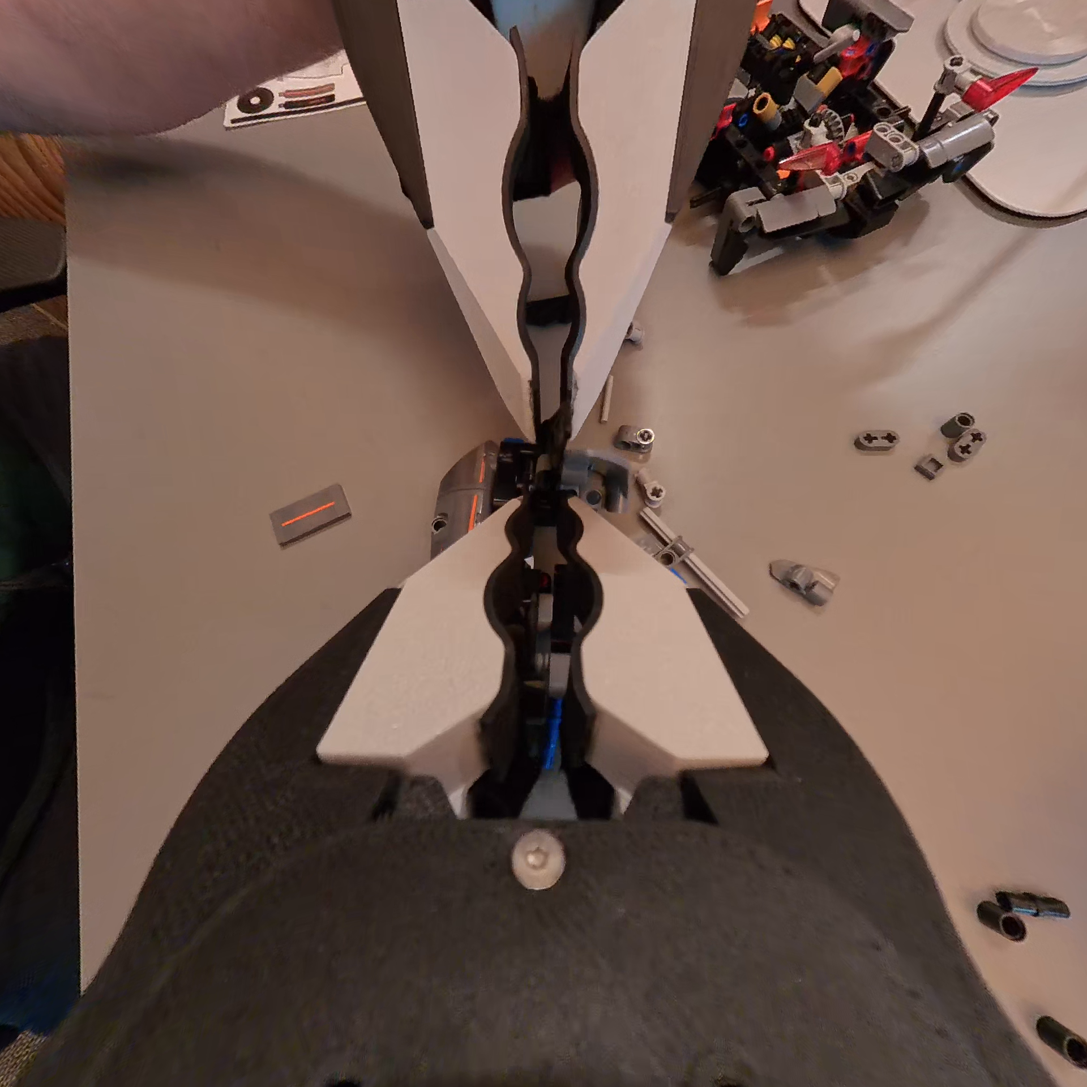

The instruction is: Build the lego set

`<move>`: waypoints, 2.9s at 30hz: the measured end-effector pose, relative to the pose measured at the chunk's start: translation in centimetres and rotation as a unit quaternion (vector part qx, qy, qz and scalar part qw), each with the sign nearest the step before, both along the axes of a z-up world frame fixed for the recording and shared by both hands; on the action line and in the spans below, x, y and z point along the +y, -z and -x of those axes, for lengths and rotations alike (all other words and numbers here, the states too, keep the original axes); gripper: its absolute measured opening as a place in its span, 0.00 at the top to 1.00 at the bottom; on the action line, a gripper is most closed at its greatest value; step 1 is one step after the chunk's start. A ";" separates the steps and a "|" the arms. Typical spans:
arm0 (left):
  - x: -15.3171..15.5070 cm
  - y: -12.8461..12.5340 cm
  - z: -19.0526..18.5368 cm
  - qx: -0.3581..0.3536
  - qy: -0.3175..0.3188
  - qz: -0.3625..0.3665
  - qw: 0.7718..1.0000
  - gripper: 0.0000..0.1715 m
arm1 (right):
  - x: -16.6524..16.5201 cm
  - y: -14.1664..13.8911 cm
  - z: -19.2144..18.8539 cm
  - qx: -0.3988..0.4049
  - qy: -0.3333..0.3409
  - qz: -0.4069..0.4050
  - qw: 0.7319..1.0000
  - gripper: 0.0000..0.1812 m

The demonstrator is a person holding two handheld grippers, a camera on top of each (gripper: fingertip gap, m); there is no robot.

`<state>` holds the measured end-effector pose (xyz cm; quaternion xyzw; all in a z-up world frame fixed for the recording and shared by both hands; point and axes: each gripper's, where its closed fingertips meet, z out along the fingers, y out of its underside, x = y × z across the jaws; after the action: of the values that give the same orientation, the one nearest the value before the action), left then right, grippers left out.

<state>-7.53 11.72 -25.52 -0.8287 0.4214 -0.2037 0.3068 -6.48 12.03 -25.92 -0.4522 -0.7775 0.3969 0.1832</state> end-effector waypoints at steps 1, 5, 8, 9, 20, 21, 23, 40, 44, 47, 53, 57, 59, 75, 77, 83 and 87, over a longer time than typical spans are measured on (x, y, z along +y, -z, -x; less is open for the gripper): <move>-0.1 0.0 0.0 0.005 0.002 0.001 1.000 0.97 | 0.0 0.0 0.0 -0.001 -0.001 0.000 1.000 0.97; -0.1 0.1 0.0 0.014 0.002 0.002 1.000 0.97 | 0.0 0.0 0.0 0.001 0.001 0.003 1.000 0.97; -0.1 0.3 -0.1 0.013 0.002 0.003 1.000 0.97 | -0.1 0.0 0.0 0.002 0.001 0.007 1.000 0.97; -0.1 0.4 -0.1 0.012 0.002 0.004 1.000 0.97 | -0.1 0.0 0.0 0.001 0.001 0.006 1.000 0.97; -0.1 0.3 -0.2 0.012 0.001 -0.001 1.000 0.97 | 0.0 0.1 0.0 -0.001 -0.001 0.002 1.000 0.97; -0.1 0.3 -0.2 0.011 0.001 0.000 1.000 0.97 | -0.1 0.1 0.0 -0.001 -0.001 0.002 1.000 0.97; -0.1 0.3 -0.2 0.013 0.000 0.002 1.000 0.97 | -0.1 0.2 0.0 -0.001 -0.001 0.000 1.000 0.97; 0.0 0.5 -0.2 0.038 -0.012 0.012 0.999 0.97 | -0.1 0.3 0.2 -0.004 0.010 -0.012 1.000 0.97; -0.1 0.4 -0.3 0.054 -0.009 0.011 0.998 0.98 | -0.1 0.3 0.2 -0.006 0.009 -0.016 1.000 0.97; 0.0 0.3 -0.2 0.069 -0.006 0.009 0.998 0.97 | 0.0 0.4 0.2 -0.009 0.012 -0.031 0.999 0.97; 0.2 0.4 -0.2 0.105 -0.001 -0.007 0.994 0.98 | 0.2 0.6 0.2 -0.021 0.011 -0.036 0.999 0.98; 0.2 0.4 -0.2 0.141 0.008 -0.011 0.990 0.97 | 0.2 0.6 0.1 -0.027 0.006 -0.045 0.999 0.98; 0.1 0.5 -0.1 0.157 0.015 -0.008 0.987 0.97 | 0.1 0.8 0.1 -0.031 0.002 -0.050 0.998 0.98; 0.0 0.6 -0.1 0.214 0.032 0.017 0.976 0.97 | 0.0 1.0 0.1 -0.047 -0.013 -0.068 0.996 0.97; -0.1 0.6 -0.2 0.204 0.030 0.021 0.978 0.97 | 0.0 1.0 0.0 -0.043 -0.013 -0.058 0.997 0.97; 0.1 0.2 -0.7 0.199 0.027 0.014 0.980 0.97 | 0.1 0.6 -0.3 -0.027 -0.003 -0.039 0.999 0.92; 0.2 0.1 -0.7 0.197 0.026 0.014 0.980 0.97 | 0.2 0.4 -0.3 -0.020 0.005 -0.024 1.000 0.94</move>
<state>-6.79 11.91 -25.61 -0.8458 0.4918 -0.0498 0.2006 -6.13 12.27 -26.36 -0.4589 -0.7881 0.3683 0.1805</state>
